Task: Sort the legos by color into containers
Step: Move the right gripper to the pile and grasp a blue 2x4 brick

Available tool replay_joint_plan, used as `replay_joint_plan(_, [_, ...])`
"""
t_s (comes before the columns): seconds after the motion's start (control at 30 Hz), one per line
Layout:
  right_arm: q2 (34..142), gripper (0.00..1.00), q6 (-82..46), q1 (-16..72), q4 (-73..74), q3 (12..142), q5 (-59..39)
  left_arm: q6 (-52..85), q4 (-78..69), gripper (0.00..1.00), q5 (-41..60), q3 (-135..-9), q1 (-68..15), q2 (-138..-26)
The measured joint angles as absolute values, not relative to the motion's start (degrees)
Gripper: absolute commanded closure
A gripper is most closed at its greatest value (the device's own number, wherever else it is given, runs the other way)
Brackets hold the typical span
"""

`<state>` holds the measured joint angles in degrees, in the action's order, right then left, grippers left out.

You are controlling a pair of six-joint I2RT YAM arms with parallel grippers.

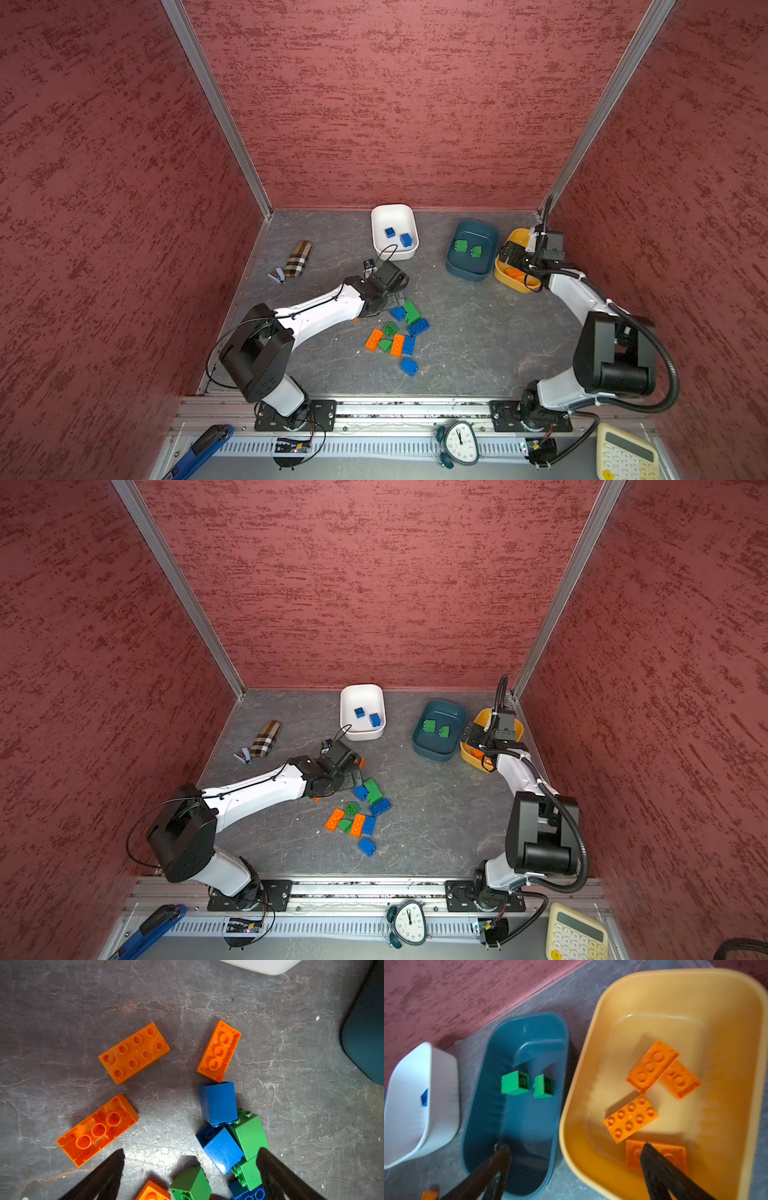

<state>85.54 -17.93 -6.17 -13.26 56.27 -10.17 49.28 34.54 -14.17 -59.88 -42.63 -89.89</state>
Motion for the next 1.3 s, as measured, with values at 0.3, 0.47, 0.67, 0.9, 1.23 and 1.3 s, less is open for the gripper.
replay_joint_plan(0.3, [77.2, 0.04, -21.4, 7.5, -12.1, 45.8, -13.0, 51.7, 31.4, 0.01, -12.2, -58.0, -40.7, -89.9])
replay_joint_plan(0.47, [76.7, 0.05, -21.4, 15.5, -11.0, 40.8, -15.4, 53.2, 29.4, 0.01, -11.0, -57.1, -39.8, -89.9])
replay_joint_plan(0.67, [77.2, 0.03, -19.0, 25.2, -10.7, 39.9, -15.9, 55.1, 28.2, 0.01, -9.6, -53.4, -37.9, -89.2])
replay_joint_plan(0.9, [84.8, 0.02, -16.2, 37.0, -10.9, 41.7, -12.6, 57.5, 27.2, 0.01, -9.2, -49.4, -35.9, -85.2])
replay_joint_plan(1.23, [91.0, 0.03, -13.9, 46.1, -13.0, 46.0, -5.6, 58.0, 27.0, 0.00, -9.1, -47.9, -35.2, -83.5])
replay_joint_plan(1.3, [92.1, 0.05, -13.7, 47.4, -13.4, 46.6, -3.5, 58.0, 26.9, 0.01, -9.1, -47.9, -35.2, -83.5])
